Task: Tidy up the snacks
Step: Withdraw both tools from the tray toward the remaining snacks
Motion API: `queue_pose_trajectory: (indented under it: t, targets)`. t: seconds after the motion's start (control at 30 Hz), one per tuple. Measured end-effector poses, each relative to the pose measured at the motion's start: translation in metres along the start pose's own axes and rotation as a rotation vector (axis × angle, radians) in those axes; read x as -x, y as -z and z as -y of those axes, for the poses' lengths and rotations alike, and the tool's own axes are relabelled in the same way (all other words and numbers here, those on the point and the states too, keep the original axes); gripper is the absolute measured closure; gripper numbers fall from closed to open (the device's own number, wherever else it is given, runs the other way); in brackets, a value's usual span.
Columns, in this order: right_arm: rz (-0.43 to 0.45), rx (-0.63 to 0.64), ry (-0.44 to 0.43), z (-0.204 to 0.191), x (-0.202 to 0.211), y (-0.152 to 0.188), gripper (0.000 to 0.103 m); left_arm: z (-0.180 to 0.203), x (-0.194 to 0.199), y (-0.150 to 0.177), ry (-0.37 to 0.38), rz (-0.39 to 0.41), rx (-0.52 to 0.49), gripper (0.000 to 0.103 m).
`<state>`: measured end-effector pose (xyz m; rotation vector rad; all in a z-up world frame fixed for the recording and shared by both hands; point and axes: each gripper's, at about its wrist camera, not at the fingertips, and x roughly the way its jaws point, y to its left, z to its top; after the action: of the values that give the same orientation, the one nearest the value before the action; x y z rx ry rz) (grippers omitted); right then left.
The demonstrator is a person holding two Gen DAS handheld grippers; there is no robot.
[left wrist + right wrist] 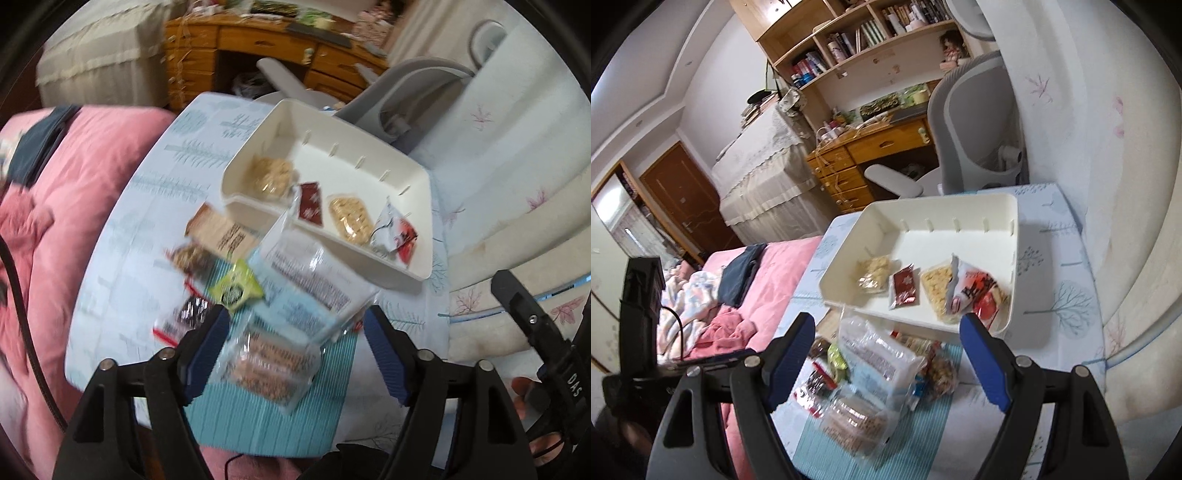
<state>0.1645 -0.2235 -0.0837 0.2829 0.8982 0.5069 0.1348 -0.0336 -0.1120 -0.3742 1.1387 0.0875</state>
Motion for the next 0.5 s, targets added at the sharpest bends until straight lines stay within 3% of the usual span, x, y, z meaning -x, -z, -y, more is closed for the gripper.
queue_pose_trajectory:
  t: [0.23, 0.5]
  targets:
    - [-0.058, -0.012, -0.070, 0.015, 0.002, 0.008, 0.022, -0.016, -0.013, 0.035, -0.004, -0.050, 0.189, 0.025]
    - [-0.117, -0.019, -0.106, 0.027, -0.004, 0.014, 0.022, -0.041, -0.054, 0.068, 0.027, -0.205, 0.456, 0.025]
